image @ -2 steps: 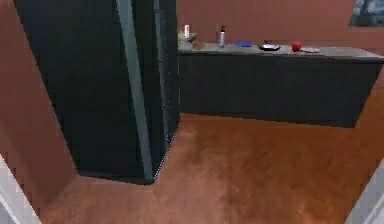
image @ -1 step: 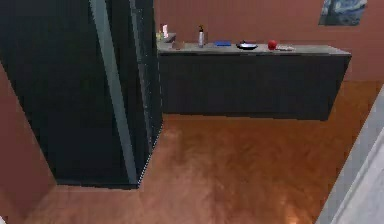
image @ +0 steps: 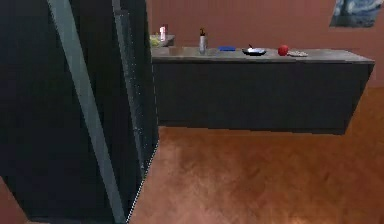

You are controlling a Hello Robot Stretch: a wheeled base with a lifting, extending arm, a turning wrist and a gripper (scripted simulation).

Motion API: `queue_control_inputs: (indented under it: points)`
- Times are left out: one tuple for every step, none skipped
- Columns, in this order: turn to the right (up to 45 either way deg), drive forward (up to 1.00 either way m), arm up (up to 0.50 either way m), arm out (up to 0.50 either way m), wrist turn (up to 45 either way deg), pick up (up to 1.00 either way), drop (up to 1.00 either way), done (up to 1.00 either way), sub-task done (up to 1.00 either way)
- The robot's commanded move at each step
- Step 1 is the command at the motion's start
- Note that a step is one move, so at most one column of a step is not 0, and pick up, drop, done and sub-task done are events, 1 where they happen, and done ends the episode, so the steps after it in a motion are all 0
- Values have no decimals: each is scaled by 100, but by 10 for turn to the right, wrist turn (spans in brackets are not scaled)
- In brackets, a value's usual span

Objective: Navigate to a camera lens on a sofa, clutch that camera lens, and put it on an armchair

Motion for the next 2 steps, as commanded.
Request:
queue_control_inputs:
  points:
    - [60,0,0,0,0,0,0,0,0]
    - [0,45,0,0,0,0,0,0,0]
